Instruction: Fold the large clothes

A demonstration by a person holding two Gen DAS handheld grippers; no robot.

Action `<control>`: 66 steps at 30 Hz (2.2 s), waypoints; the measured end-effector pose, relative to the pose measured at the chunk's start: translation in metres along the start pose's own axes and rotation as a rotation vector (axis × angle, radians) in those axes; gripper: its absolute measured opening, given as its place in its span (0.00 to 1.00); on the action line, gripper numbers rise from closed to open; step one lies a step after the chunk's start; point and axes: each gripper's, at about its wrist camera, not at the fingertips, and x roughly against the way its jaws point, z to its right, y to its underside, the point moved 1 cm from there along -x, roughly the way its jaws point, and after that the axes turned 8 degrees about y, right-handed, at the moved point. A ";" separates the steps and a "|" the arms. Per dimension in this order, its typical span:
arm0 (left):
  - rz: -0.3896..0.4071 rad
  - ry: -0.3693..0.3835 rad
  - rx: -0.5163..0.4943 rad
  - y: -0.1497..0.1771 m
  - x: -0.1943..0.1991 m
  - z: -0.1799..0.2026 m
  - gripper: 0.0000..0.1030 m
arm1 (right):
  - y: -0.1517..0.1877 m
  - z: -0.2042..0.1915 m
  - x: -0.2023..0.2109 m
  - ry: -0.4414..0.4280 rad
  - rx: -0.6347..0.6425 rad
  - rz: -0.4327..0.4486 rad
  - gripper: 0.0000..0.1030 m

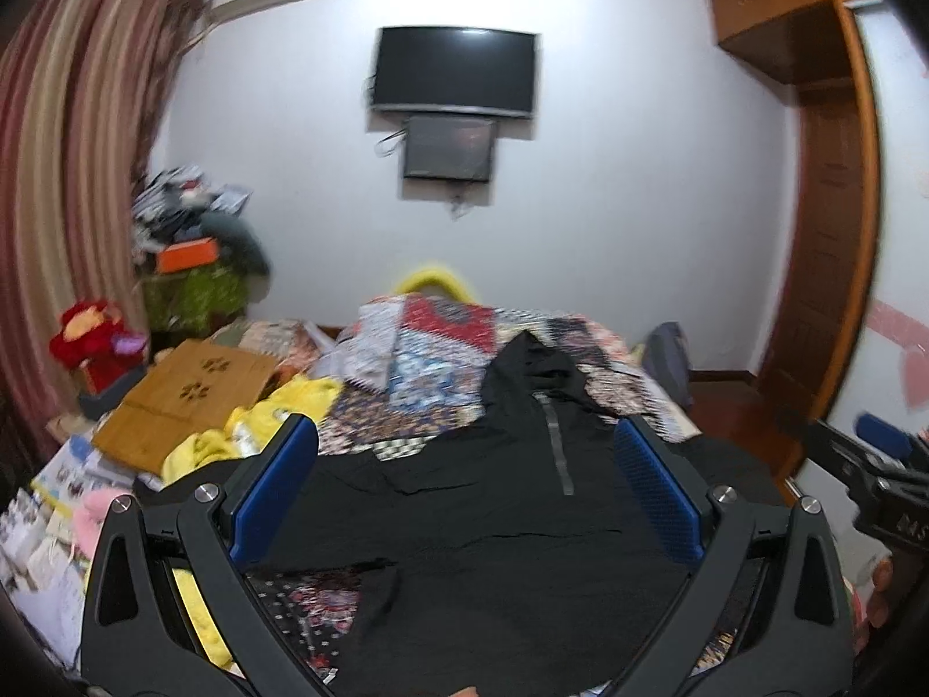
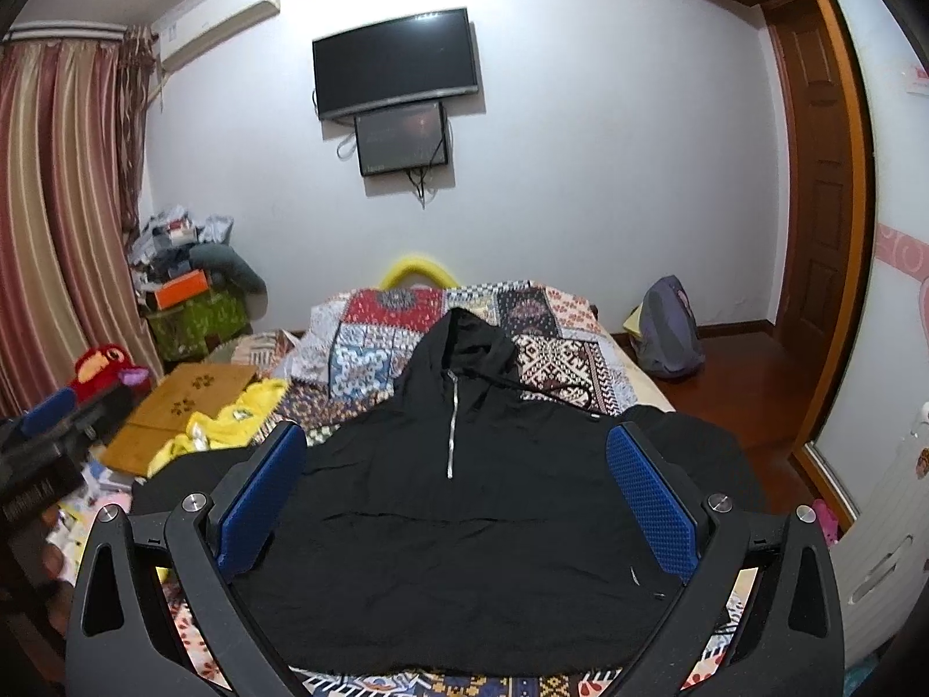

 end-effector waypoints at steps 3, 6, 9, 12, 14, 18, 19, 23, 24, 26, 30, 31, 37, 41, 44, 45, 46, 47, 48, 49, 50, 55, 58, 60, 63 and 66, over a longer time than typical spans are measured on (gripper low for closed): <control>-0.030 -0.069 0.043 0.003 -0.019 -0.032 1.00 | 0.004 -0.005 -0.018 0.009 0.017 -0.033 1.00; -0.072 -0.136 0.095 0.010 -0.035 -0.067 0.99 | 0.008 -0.008 -0.035 0.020 0.035 -0.070 1.00; -0.124 -0.173 0.173 0.023 -0.050 -0.112 0.99 | 0.013 -0.012 -0.055 0.038 0.054 -0.114 1.00; -0.174 -0.222 0.248 0.042 -0.061 -0.157 0.99 | 0.019 -0.011 -0.076 0.057 0.066 -0.159 1.00; -0.213 -0.240 0.285 0.054 -0.066 -0.181 0.99 | 0.023 -0.010 -0.088 0.075 0.071 -0.185 1.00; -0.325 -0.258 0.408 0.094 -0.083 -0.234 0.99 | 0.030 -0.005 -0.112 0.071 0.072 -0.259 1.00; -0.346 -0.248 0.448 0.103 -0.085 -0.245 0.99 | 0.032 -0.003 -0.116 0.068 0.070 -0.276 1.00; -0.423 -0.182 0.661 0.147 -0.093 -0.293 0.94 | 0.037 -0.003 -0.125 0.067 0.079 -0.308 1.00; -0.430 -0.172 0.706 0.157 -0.095 -0.302 0.93 | 0.039 -0.003 -0.126 0.069 0.083 -0.315 1.00; -0.443 -0.152 0.782 0.171 -0.098 -0.319 0.92 | 0.042 -0.004 -0.132 0.074 0.091 -0.326 1.00; -0.457 -0.110 0.935 0.196 -0.111 -0.347 0.88 | 0.044 -0.002 -0.143 0.079 0.097 -0.350 1.00; -0.455 -0.109 0.961 0.200 -0.113 -0.353 0.87 | 0.046 -0.001 -0.145 0.082 0.097 -0.355 1.00; -0.390 -0.071 1.092 0.217 -0.126 -0.385 0.87 | 0.049 -0.001 -0.155 0.093 0.105 -0.384 1.00; -0.354 -0.130 1.097 0.215 -0.134 -0.402 0.83 | 0.048 -0.002 -0.157 0.097 0.110 -0.389 1.00; -0.353 -0.215 1.076 0.213 -0.140 -0.412 0.66 | 0.046 -0.003 -0.158 0.098 0.115 -0.386 1.00; -0.367 -0.248 1.059 0.212 -0.144 -0.415 0.62 | 0.045 -0.003 -0.158 0.099 0.116 -0.383 1.00; -0.379 -0.265 1.049 0.210 -0.148 -0.419 0.55 | 0.044 -0.004 -0.158 0.099 0.116 -0.382 1.00; -0.387 -0.283 1.030 0.209 -0.151 -0.420 0.48 | 0.043 -0.005 -0.158 0.098 0.117 -0.382 1.00; -0.396 -0.302 1.001 0.205 -0.155 -0.421 0.44 | 0.042 -0.003 -0.158 0.093 0.115 -0.384 1.00; -0.403 -0.322 0.975 0.202 -0.157 -0.421 0.36 | 0.041 -0.003 -0.159 0.086 0.112 -0.386 1.00; -0.416 -0.355 0.936 0.195 -0.159 -0.420 0.27 | 0.040 -0.002 -0.159 0.081 0.109 -0.387 1.00; -0.429 -0.454 0.719 0.148 -0.161 -0.401 0.13 | 0.034 0.003 -0.162 0.065 0.109 -0.387 1.00; -0.359 -0.461 0.569 0.098 -0.157 -0.376 0.11 | 0.030 0.006 -0.161 0.072 0.121 -0.373 1.00; -0.308 -0.437 0.495 0.066 -0.156 -0.355 0.10 | 0.026 0.009 -0.161 0.074 0.133 -0.360 1.00; -0.243 -0.349 0.430 0.020 -0.158 -0.322 0.08 | 0.020 0.015 -0.163 0.072 0.142 -0.345 1.00; -0.201 -0.258 0.377 -0.022 -0.168 -0.283 0.07 | 0.017 0.023 -0.165 0.058 0.136 -0.342 1.00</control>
